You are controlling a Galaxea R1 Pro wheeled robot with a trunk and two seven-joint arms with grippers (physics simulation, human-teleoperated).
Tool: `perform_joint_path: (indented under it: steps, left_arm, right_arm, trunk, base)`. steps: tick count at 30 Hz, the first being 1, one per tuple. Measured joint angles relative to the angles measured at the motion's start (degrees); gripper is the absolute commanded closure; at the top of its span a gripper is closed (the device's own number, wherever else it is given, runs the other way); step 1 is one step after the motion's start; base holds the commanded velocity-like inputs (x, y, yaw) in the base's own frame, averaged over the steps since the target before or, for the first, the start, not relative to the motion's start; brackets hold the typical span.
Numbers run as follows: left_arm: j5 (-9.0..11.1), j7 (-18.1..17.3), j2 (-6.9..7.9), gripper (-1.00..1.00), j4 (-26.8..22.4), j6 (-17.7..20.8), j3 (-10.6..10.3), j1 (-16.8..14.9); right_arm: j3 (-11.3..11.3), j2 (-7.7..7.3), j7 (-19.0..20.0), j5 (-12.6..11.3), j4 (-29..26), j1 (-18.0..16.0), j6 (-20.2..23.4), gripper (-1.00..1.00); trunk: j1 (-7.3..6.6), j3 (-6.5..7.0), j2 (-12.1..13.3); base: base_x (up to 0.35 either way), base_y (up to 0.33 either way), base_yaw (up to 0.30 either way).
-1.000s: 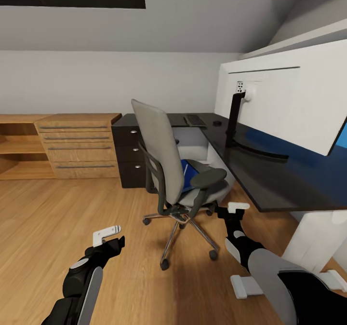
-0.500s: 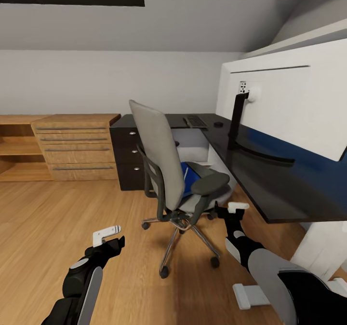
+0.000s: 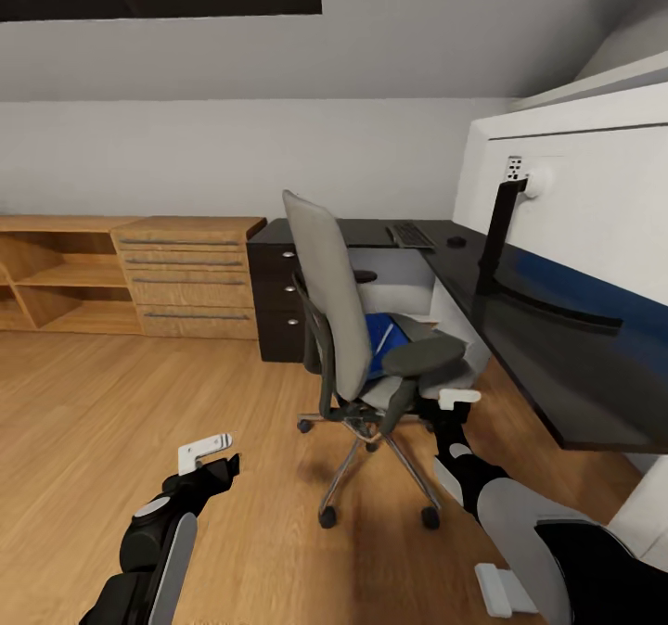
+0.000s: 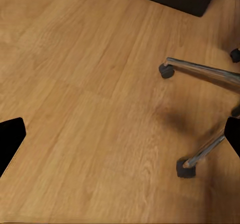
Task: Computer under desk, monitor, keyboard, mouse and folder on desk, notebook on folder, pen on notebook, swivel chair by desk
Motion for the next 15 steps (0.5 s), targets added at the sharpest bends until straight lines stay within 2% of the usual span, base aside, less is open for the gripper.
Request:
perform_joint_path:
  steps: [15]
  left_arm:
    - [0.0,0.0,0.02,-1.0,0.0,0.0,0.0,0.0]
  right_arm:
    - [0.0,0.13,0.0,0.0,0.0,0.0,0.0,-1.0]
  trunk:
    - [0.0,0.0,0.0]
  base:
    - [0.0,0.0,0.278]
